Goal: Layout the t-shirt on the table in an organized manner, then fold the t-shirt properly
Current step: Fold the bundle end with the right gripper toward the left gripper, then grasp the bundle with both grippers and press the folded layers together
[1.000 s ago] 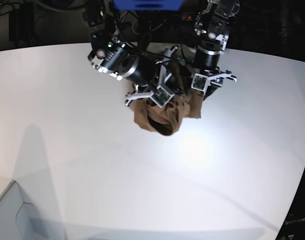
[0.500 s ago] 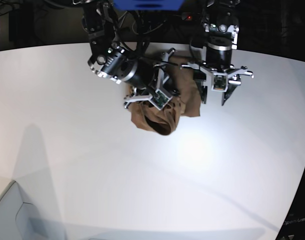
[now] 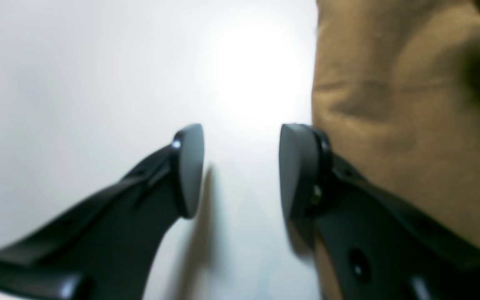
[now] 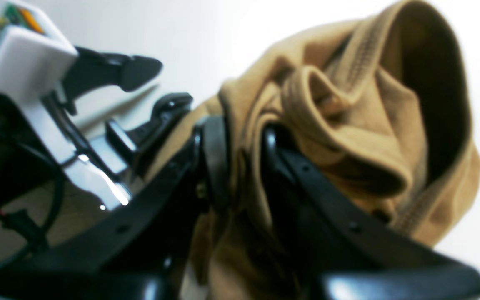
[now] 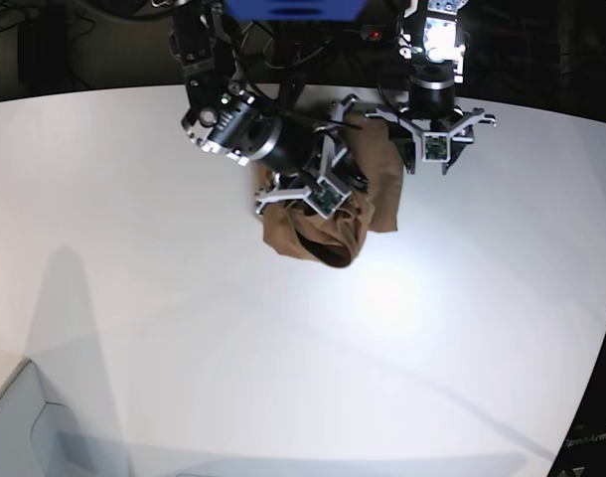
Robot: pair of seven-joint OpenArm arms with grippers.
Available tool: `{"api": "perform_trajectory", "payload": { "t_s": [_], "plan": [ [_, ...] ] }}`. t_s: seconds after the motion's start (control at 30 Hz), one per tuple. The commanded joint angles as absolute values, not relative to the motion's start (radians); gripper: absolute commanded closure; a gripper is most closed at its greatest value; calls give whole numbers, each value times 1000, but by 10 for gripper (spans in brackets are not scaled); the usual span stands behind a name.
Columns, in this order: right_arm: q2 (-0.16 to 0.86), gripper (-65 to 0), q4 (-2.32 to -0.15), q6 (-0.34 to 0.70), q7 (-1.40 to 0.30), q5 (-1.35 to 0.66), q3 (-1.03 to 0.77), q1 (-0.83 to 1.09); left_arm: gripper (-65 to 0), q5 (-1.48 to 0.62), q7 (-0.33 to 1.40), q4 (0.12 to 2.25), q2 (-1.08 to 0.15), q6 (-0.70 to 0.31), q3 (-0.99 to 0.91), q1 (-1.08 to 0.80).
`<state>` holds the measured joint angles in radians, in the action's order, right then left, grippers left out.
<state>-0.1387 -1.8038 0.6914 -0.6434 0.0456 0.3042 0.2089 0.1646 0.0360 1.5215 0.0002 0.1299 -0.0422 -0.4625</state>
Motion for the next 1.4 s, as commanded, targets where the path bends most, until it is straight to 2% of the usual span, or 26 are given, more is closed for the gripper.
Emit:
{"api": "perform_trajectory", "payload": {
  "t_s": [0.0,0.23,0.47,0.57,0.73,0.8,1.03,1.23,1.37],
  "plan": [
    [-150,-131,-1813,698,-611,21,331,199,-283,170,39,1529,2,133,-27,-467],
    [-150,-133,-1685,698,-613,21,444,117,-283,170,39,1535,-7,133,24,-475],
    [-157,-148,-1624,698,-611,21,446,79,-283,170,38,1538,-7,133,36,-490],
    [-157,-222,-1629,698,-618,21,447,68,-283,170,38,1541,-7,133,36,-493],
    [-157,-391,-1692,698,-618,21,452,94,-283,170,36,1552,-8,133,30,-509],
    [-157,-427,-1747,698,-610,21,446,122,-283,170,36,1554,-8,133,28,-510],
    [-157,-434,-1890,698,-611,21,337,153,-283,170,42,1623,-33,133,27,-541],
    [-157,-436,-1900,698,-618,21,140,176,-283,170,42,1647,-44,134,27,-545],
    [-157,-436,-1893,698,-618,21,88,222,-283,170,42,1639,-41,136,25,-536]
  ]
}}
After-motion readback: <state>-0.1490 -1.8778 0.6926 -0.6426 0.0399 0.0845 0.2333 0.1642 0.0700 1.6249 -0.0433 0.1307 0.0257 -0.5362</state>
